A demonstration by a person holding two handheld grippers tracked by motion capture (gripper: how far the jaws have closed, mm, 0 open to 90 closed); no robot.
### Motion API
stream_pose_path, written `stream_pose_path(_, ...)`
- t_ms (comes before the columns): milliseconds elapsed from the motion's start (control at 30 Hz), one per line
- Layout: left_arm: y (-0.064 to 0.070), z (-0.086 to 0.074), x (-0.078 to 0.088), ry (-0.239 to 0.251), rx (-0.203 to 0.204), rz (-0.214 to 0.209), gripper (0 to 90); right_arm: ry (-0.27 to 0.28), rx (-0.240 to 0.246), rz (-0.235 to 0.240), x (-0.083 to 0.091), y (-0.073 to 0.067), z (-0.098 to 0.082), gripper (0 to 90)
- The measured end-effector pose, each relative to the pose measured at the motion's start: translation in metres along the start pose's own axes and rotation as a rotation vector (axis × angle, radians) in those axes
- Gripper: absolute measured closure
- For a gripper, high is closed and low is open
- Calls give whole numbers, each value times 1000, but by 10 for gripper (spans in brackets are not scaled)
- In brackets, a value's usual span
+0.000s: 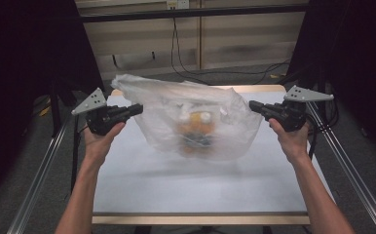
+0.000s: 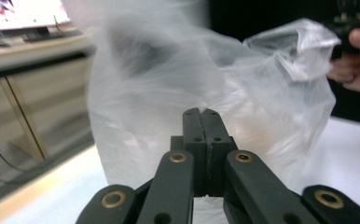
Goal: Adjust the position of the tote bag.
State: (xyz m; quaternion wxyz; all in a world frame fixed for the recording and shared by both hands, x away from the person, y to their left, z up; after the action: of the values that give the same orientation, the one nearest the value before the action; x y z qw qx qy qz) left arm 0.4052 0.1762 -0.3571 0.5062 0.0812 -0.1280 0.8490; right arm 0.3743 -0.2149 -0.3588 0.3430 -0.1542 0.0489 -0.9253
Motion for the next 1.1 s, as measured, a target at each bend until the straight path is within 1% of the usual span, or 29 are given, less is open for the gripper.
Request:
stream_pose_path(33, 0, 0, 0, 0, 0, 0, 900, 0, 0, 0, 0, 0, 0, 900)
stream_pose_path(67, 1, -5, -2, -15, 0, -8, 900, -14, -13, -11, 0, 4, -8, 900)
stream_pose_path(100, 2, -10, -4, -20, 7, -16, 900, -14, -13, -11, 0, 4, -8, 900)
stream_pose_path(133, 2, -14, -5, -34, 2, -12, 900, -21, -16, -15, 0, 6, -10, 900)
stream_pose_path(200, 2, -22, -7, -43, 21, -28, 900, -19, -18, -22, 2, 8, -10, 900)
stream_pose_path(233, 0, -26, -8, -72, 14, -21, 900, -19, -18, -22, 2, 8, -10, 900)
stream_pose_path(267, 0, -28, -9, -77, 21, -26, 900, -21, -19, -27, 2, 8, -10, 900)
stream_pose_path(300, 0, -31, -10, -81, 26, -30, 900, -22, -18, -22, 0, 9, -11, 900)
stream_pose_path(333, -1, -34, -11, -89, 15, -28, 900, -28, -21, -21, -2, 10, -14, 900)
stream_pose_path(433, 0, -45, -15, -136, 21, -44, 900, -75, -11, -37, -13, 11, -27, 900)
stream_pose_path(467, -1, -49, -16, -155, 10, -46, 900, -92, -12, -33, -17, 12, -31, 900)
stream_pose_path(533, -1, -55, -16, -177, 12, -50, 900, -119, -3, -42, -22, 12, -37, 900)
stream_pose_path(600, -3, -61, -14, -193, 14, -38, 900, -120, -3, -38, -23, 12, -39, 900)
stream_pose_path(633, -3, -65, -15, -195, 28, -49, 900, -121, -7, -43, -23, 12, -39, 900)
stream_pose_path(667, -2, -72, -16, -222, 23, -54, 900, -123, -4, -48, -23, 13, -40, 900)
stream_pose_path(700, -2, -72, -16, -222, 23, -54, 900, -123, -4, -48, -23, 13, -40, 900)
stream_pose_path(733, -1, -75, -17, -236, 23, -63, 900, -131, -12, -57, -22, 16, -42, 900)
stream_pose_path(767, -1, -77, -18, -238, 27, -64, 900, -131, -12, -57, -22, 16, -42, 900)
stream_pose_path(800, 1, -79, -19, -255, 21, -73, 900, -137, -18, -63, -23, 20, -45, 900)
stream_pose_path(867, 2, -80, -21, -262, 24, -76, 900, -151, -16, -75, -24, 23, -49, 900)
stream_pose_path(900, 3, -82, -22, -264, 23, -91, 900, -151, -16, -75, -24, 23, -49, 900)
stream_pose_path(933, 2, -86, -24, -289, 19, -89, 900, -160, -11, -86, -25, 27, -53, 900)
stream_pose_path(967, 2, -86, -24, -289, 19, -89, 900, -160, -11, -86, -25, 27, -53, 900)
stream_pose_path(1000, 3, -88, -25, -292, 26, -98, 900, -170, -14, -89, -26, 29, -55, 900)
stream_pose_path(1033, 3, -90, -25, -304, 25, -99, 900, -175, -19, -93, -28, 31, -57, 900)
stream_pose_path(1100, 5, -92, -24, -315, 26, -135, 900, -190, -21, -95, -30, 33, -62, 900)
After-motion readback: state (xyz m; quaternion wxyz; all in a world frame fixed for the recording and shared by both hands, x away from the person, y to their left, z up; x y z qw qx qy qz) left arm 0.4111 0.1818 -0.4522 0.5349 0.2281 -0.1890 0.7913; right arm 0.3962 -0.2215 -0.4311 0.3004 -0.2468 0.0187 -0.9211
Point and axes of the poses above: each handheld gripper's, and its own axes: x roughly backward along the jaws, z roughly out of its top, y roughly to its right, the point moved 7 cm from there along -x, roughly forward along the jaws, and after that the axes turned 7 degrees about -x, right-handed, at the moved point
